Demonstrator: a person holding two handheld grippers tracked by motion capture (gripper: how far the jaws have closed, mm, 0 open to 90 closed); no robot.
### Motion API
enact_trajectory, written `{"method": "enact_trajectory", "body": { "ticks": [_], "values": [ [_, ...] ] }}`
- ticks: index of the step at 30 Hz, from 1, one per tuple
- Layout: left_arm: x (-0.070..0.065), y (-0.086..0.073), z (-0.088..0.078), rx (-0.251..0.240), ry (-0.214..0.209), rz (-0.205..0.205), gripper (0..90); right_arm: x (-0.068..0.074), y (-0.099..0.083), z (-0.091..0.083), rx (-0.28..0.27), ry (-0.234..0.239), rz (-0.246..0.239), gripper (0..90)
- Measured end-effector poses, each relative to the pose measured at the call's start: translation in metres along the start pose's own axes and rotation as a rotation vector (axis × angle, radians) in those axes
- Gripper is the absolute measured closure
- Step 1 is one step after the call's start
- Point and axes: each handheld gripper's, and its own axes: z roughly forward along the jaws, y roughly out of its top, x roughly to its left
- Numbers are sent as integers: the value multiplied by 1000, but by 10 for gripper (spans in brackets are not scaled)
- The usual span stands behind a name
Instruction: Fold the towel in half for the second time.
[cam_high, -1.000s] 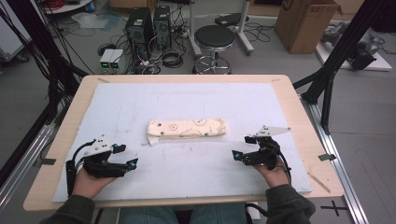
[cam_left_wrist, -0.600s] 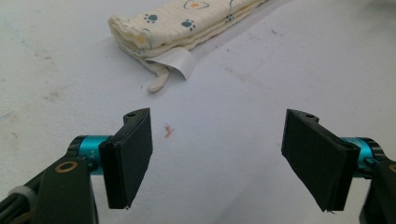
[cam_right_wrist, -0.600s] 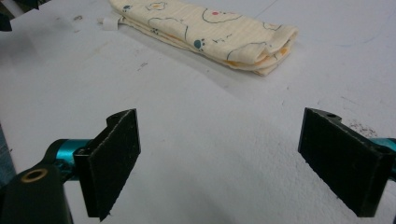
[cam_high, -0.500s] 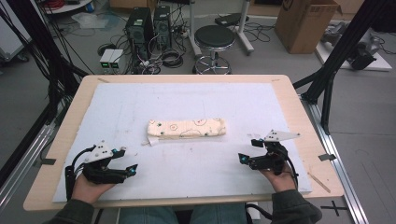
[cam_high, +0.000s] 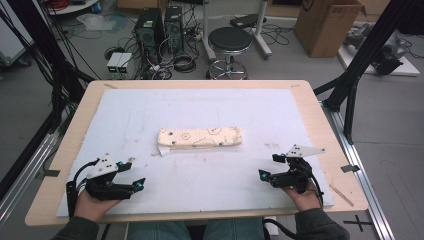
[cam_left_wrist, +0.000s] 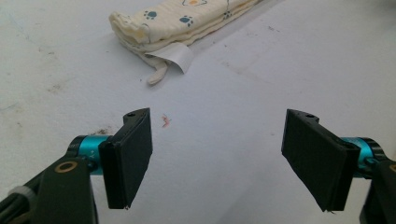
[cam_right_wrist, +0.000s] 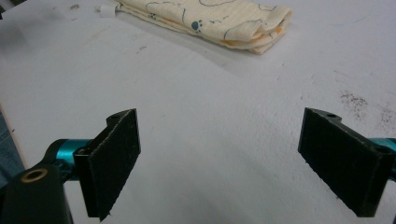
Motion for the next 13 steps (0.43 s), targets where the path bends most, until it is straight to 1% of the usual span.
{"method": "enact_trajectory", "body": {
  "ticks": [3,5,8,10,13],
  "values": [
    [0,-1,1,6,-1,3,252,1,-2,0,3,-2,-6,122],
    [0,-1,2,11,-1,10,252,2,-2,1,11,1,-3,122],
    [0,-1,3,9,-1,2,252,2,-2,3,11,3,-11,122],
    [1,-1,3,13,-8,4,252,2,-2,4,14,6,-14,122],
    [2,-1,3,11,-5,7,251,2,-1,4,14,7,-14,122]
  ]
}}
